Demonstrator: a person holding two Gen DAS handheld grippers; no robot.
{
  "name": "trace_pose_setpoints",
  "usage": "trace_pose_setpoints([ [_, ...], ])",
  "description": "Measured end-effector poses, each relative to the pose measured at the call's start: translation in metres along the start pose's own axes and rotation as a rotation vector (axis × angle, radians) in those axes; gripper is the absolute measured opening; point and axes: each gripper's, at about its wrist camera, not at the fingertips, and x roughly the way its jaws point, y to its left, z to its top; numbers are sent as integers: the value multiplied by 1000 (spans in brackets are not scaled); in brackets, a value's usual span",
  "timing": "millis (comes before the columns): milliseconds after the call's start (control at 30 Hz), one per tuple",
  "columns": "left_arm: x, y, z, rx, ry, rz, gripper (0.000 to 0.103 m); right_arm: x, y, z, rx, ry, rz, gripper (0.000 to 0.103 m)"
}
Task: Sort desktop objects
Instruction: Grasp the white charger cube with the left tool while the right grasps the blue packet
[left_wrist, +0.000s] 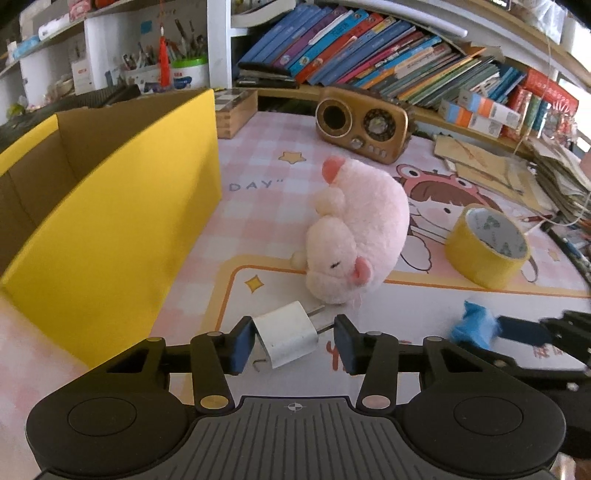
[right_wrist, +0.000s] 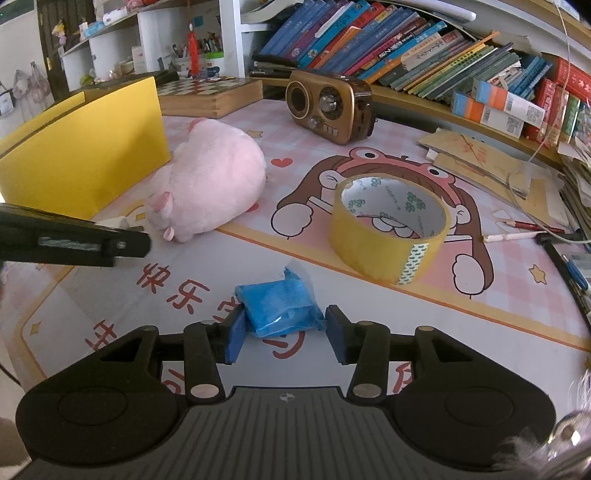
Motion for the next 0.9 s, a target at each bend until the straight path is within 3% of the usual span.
trace_pose_setpoints([
  [167,-16,12,-5,-41,-2,-38,45,6,1,4,-23,8,2,59],
  [267,-22,14,-7,-43,-8,-40,45,10,1,7,-41,3,0,59],
  [333,-24,15,-7,-45,-12,-42,45,12,1,7,-49,7,6,56],
  [400,-26,15,-7,-47,-15,-51,45,12,1,8,-57,5,25,41],
  [467,-29,15,-8,-45,-19,-63,45,11,3,8,-69,4,24,38],
  [900,-65,20,-5,0,-86,-152,45,-36,19,15,69,-52,10,36],
])
